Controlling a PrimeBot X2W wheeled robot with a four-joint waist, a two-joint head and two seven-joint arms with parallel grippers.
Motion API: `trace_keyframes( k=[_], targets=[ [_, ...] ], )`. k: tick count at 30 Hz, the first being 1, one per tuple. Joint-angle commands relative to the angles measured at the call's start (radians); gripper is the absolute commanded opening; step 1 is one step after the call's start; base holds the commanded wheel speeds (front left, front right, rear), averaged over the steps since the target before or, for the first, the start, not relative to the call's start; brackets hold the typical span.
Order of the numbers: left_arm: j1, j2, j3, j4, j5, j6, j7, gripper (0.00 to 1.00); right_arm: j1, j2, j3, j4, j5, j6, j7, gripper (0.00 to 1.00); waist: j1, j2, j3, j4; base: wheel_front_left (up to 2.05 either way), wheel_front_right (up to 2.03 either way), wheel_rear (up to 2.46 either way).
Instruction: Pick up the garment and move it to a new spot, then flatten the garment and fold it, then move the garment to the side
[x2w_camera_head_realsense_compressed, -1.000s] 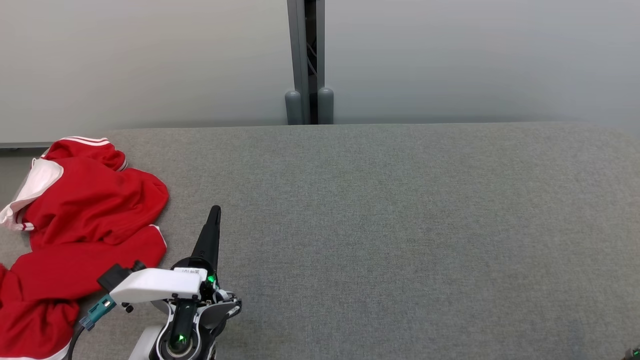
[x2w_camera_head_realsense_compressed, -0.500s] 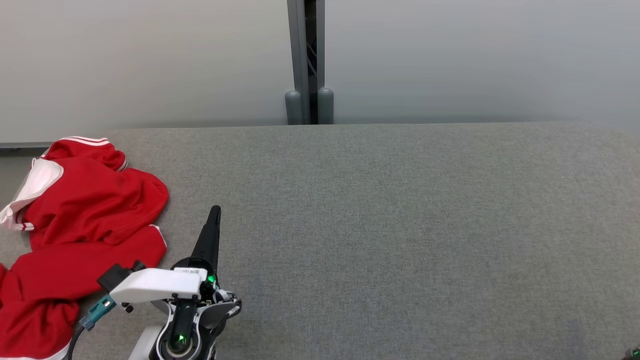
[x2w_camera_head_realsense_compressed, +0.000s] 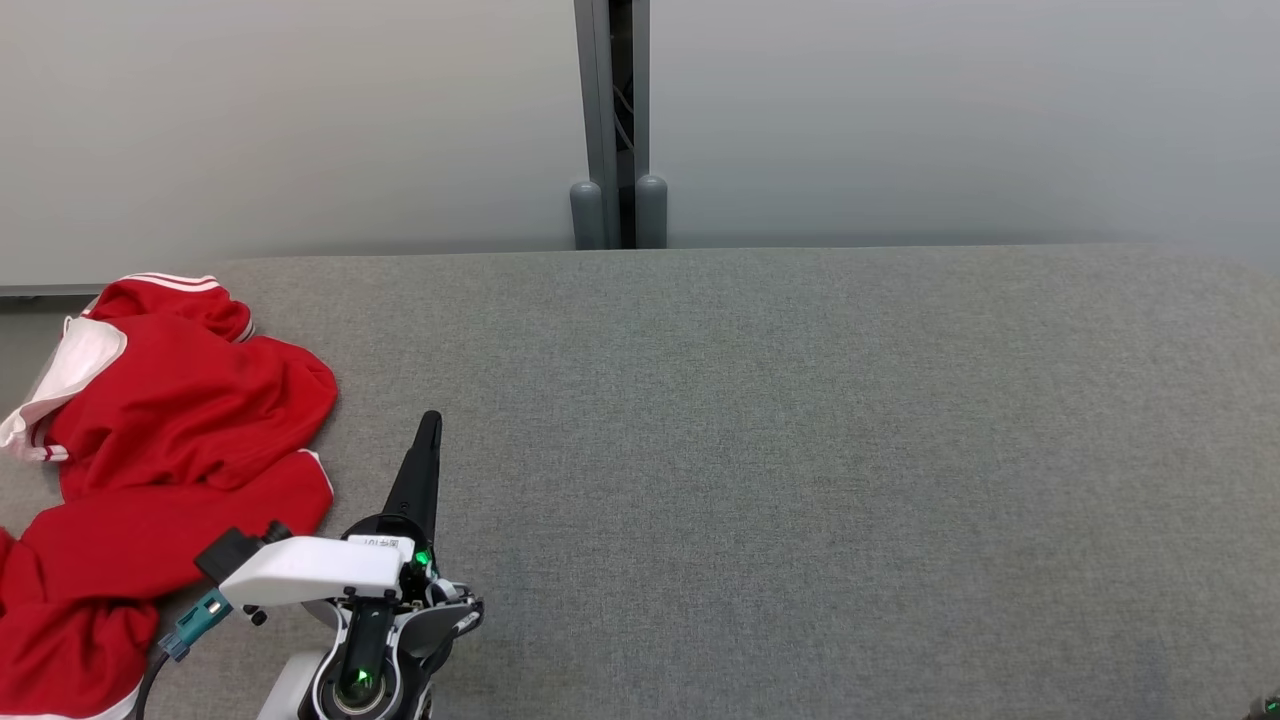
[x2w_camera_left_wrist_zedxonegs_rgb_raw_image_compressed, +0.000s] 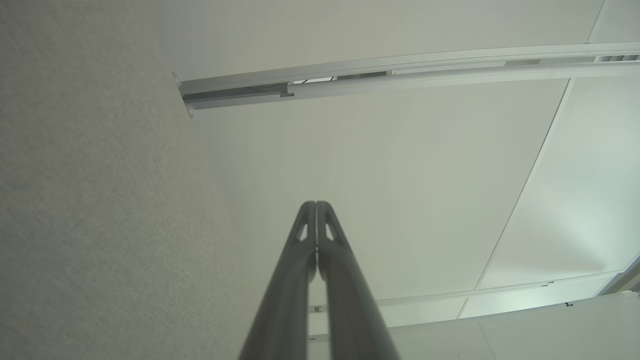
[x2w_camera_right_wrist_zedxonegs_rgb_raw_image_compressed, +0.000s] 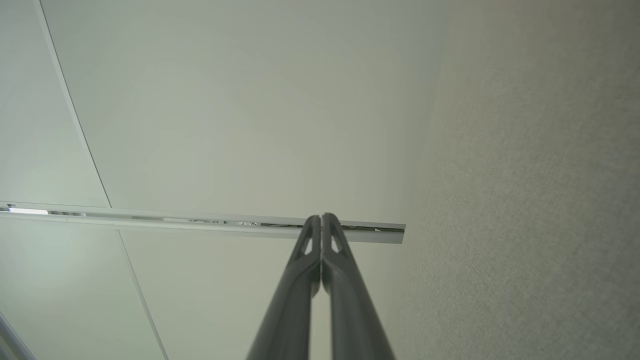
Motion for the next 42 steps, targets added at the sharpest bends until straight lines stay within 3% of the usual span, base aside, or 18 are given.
trace_keyframes(
  k=[1,42],
  targets=[
    [-0.017,0.006,0.001,0.0,-0.001,-0.002,0.0,0.0,-0.004,-0.009,-0.001,0.0,0.0,0.004,0.003,0.0,0.0,0.0,0.0,0.0,0.0,0.0,0.0],
    [-0.017,0.006,0.001,0.0,-0.001,-0.002,0.0,0.0,-0.004,-0.009,-0.001,0.0,0.0,0.005,0.003,0.0,0.0,0.0,0.0,0.0,0.0,0.0,0.0]
  ],
)
